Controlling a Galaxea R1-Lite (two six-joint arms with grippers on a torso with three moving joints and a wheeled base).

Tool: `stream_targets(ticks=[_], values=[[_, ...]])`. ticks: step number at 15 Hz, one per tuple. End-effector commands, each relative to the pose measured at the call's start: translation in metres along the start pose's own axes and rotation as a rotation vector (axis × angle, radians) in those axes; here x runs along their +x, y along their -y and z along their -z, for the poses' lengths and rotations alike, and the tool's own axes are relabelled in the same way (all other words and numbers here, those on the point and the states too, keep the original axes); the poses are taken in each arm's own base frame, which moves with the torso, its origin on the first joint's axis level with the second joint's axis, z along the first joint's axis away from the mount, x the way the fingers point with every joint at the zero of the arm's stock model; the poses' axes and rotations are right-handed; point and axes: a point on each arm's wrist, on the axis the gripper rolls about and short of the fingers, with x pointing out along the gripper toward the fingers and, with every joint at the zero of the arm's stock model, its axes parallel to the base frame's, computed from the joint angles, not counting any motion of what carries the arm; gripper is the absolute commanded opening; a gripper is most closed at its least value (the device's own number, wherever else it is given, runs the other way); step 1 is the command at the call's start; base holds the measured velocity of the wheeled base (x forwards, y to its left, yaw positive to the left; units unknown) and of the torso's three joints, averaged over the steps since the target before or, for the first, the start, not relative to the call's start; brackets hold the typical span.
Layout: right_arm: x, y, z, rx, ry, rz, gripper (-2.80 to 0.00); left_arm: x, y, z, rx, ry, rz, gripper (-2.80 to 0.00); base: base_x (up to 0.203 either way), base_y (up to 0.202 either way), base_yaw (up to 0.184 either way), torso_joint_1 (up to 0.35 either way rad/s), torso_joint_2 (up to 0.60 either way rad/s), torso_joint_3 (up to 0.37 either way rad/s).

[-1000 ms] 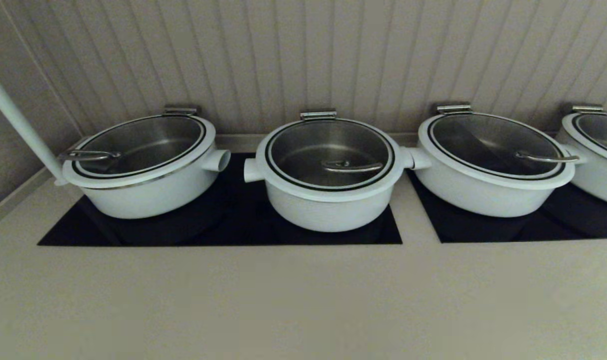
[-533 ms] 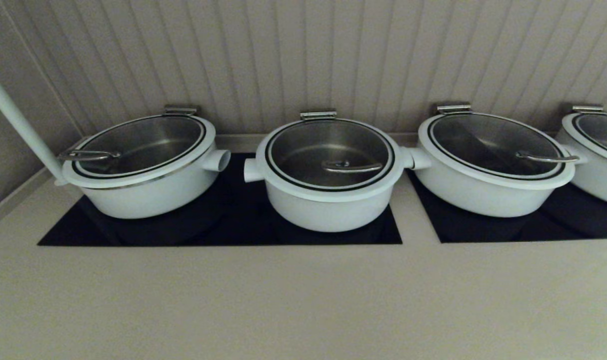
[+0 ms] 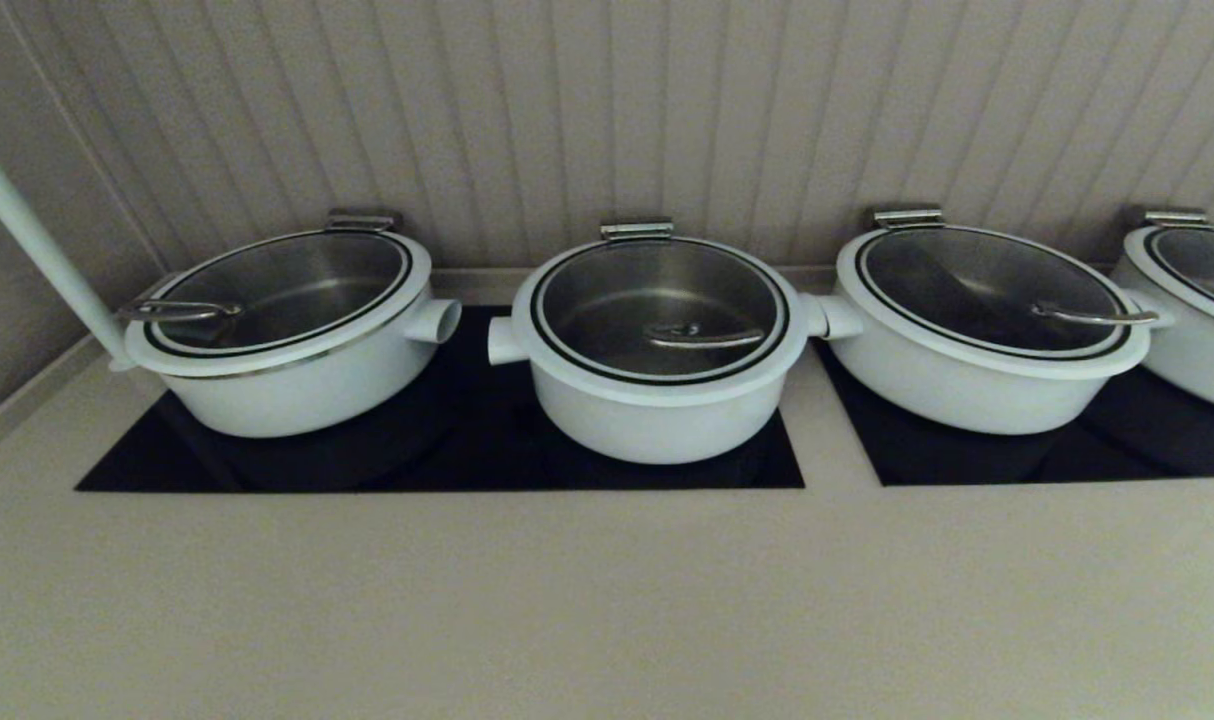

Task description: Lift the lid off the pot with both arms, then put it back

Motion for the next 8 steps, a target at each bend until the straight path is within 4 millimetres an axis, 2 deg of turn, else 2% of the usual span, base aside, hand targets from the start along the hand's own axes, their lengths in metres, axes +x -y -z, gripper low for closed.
stream_targets(ticks=[1,8], values=[[-0.0002,0.0000,0.0001,-0.001,0.003,0.000,-2.80,0.0000,0.0000,0.0000,0.000,0.000,-0.002,-2.80,0.000,0.000,0.000,0.000,0.00,0.000],[-0.0002,0.0007,0.0002,0.051,0.001,0.032,-2.80,0.0000,0.0000,0.0000,0.000,0.000,-0.002,-2.80,0.000,0.000,0.000,0.000,0.00,0.000]])
